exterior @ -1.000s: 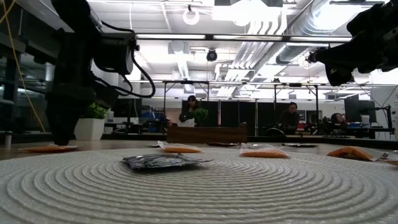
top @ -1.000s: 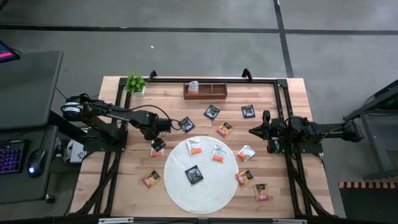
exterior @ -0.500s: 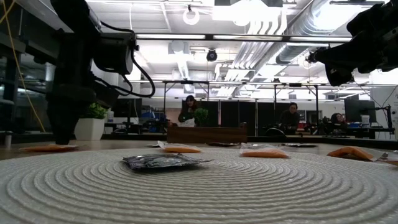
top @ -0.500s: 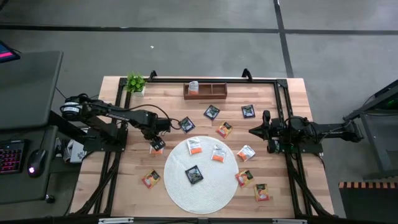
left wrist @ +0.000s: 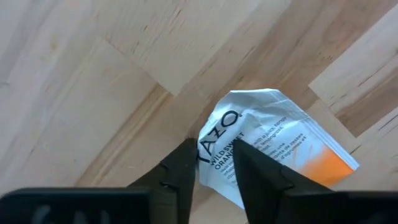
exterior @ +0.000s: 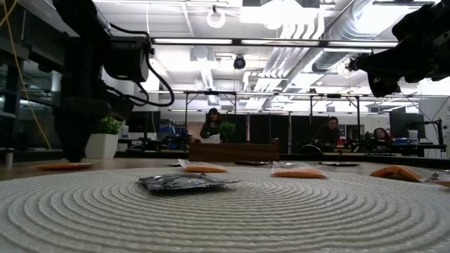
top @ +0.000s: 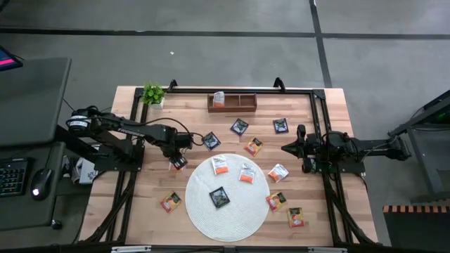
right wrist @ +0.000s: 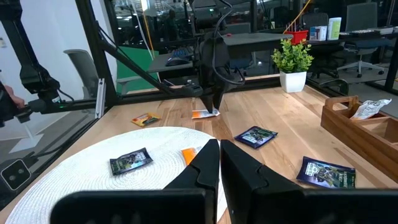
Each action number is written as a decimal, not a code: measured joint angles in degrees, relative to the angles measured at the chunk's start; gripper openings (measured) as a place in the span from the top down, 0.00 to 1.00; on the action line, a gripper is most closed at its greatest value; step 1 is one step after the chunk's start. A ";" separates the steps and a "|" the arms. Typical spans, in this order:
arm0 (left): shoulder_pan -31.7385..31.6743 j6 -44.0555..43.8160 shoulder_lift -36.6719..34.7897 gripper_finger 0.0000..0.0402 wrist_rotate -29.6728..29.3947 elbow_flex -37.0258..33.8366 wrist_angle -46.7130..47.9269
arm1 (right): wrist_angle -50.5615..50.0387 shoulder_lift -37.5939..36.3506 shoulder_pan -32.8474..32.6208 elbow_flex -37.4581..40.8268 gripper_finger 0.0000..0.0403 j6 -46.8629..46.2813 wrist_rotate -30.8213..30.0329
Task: Pick & Place Tea
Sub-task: Put the white tea bag into the left section of the wooden organizer
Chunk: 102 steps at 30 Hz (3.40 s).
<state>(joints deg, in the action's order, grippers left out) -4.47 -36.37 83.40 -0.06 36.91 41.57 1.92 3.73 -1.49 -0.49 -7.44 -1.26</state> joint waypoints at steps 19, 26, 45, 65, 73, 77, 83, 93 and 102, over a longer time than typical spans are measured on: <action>-0.09 2.29 -1.45 1.00 -5.77 3.64 2.62 | 0.00 0.00 0.01 0.02 0.97 0.00 0.00; -0.48 5.58 -2.50 1.00 -10.27 11.09 5.23 | 0.00 0.02 0.02 0.00 0.97 0.00 0.00; -9.74 24.79 4.54 1.00 -20.46 32.33 2.97 | 0.01 0.04 0.02 0.00 0.97 0.00 -0.02; -19.56 38.23 13.14 1.00 -25.97 39.39 -13.69 | 0.02 0.05 0.01 0.01 0.97 0.00 -0.01; -21.20 40.64 18.43 1.00 -24.97 45.08 -13.93 | 0.02 0.07 0.01 0.02 0.97 0.00 -0.02; -21.77 40.61 20.24 1.00 -23.47 45.29 -12.70 | 0.02 0.07 0.00 0.01 0.97 0.00 -0.02; -21.84 40.42 21.91 1.00 -23.55 45.29 -11.87 | 0.02 0.07 0.02 0.02 0.97 0.00 -0.02; -22.27 39.75 22.77 1.00 -24.66 45.31 -10.20 | 0.00 0.07 0.00 0.01 0.97 0.00 -0.02; -22.95 39.55 22.73 1.00 -25.10 44.78 -9.84 | 0.01 0.07 0.01 0.01 0.97 0.00 -0.01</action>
<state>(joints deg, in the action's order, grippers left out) -27.42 3.18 106.13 -25.16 81.69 31.73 1.92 3.79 -1.48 -0.48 -7.44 -1.26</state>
